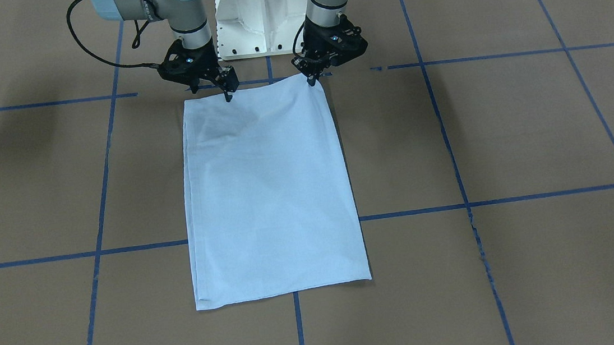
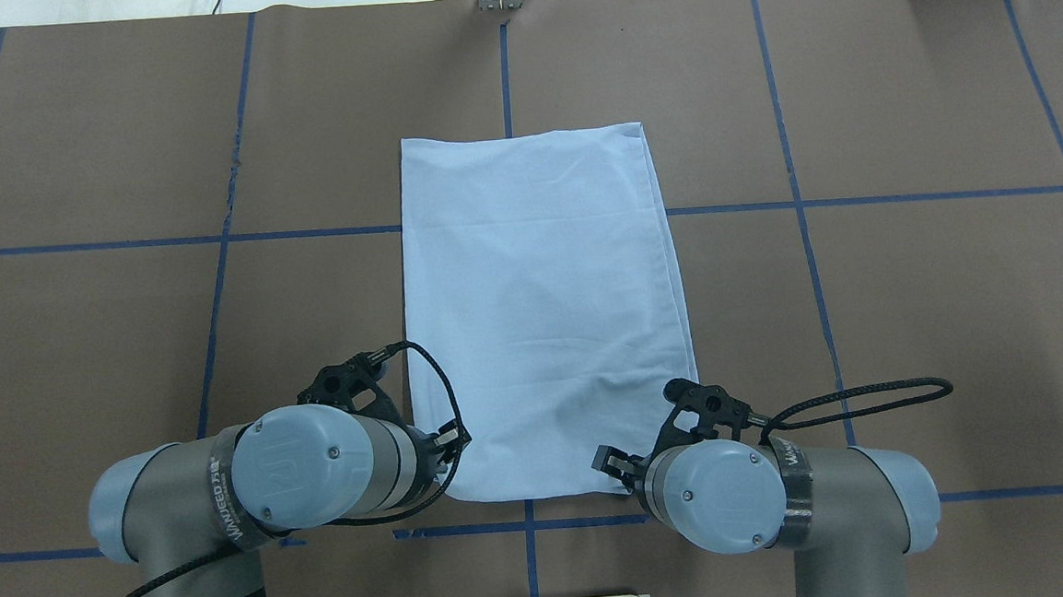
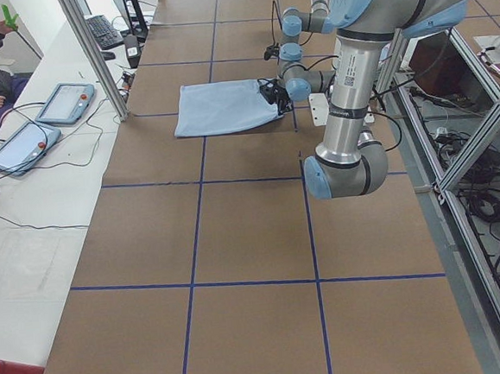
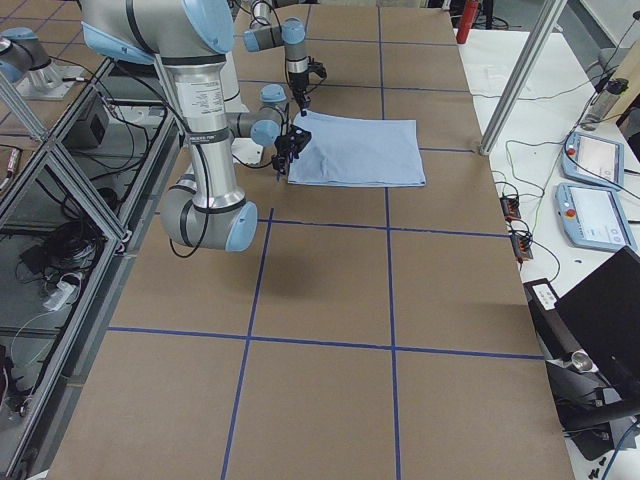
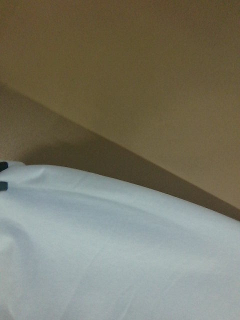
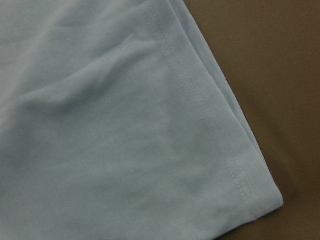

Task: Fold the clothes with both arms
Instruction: 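Grasp both near corners of the folded shirt with left and right grippers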

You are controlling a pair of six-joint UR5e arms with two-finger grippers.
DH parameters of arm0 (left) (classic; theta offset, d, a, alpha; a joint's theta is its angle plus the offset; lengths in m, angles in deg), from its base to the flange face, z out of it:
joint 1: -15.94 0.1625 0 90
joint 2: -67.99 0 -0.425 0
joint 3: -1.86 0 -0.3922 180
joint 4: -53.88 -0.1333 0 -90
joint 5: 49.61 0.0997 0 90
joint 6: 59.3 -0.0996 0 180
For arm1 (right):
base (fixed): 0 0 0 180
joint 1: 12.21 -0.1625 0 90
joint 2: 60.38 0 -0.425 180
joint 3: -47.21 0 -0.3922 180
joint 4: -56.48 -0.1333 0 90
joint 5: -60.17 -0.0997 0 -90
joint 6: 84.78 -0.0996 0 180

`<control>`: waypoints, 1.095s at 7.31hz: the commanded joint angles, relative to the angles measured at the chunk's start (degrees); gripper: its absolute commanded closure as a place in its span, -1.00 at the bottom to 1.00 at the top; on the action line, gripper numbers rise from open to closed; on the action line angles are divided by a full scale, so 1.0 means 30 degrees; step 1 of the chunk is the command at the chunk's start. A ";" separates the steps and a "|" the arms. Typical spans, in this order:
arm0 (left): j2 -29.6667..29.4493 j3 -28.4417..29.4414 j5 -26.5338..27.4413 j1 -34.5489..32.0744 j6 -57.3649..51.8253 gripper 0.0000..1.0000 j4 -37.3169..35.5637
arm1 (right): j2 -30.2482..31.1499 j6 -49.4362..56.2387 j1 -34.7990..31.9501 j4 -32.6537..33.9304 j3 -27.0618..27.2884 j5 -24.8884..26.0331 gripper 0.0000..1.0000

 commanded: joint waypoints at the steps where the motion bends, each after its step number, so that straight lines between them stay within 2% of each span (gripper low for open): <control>1: 0.0058 0.0000 0.0023 0.0000 0.0000 1.00 0.0011 | -0.0068 -0.0001 0.0028 0.0022 -0.0153 0.0062 -1.00; 5: -0.0030 0.0000 0.0023 0.0000 0.0000 1.00 0.0010 | -0.0097 0.0087 0.0057 0.0022 -0.0183 0.0004 -1.00; 6: -0.0059 0.0000 0.0023 0.0029 0.0000 1.00 -0.0018 | -0.0097 0.0087 0.0029 0.0022 -0.0241 0.0004 -0.87; 7: -0.0030 0.0000 0.0023 0.0029 0.0000 1.00 -0.0019 | -0.0097 0.0087 0.0057 0.0022 -0.0242 -0.0054 -0.43; 8: -0.0059 0.0000 0.0052 0.0029 0.0000 1.00 0.0010 | -0.0097 0.0116 0.0029 0.0022 -0.0242 -0.0112 -0.25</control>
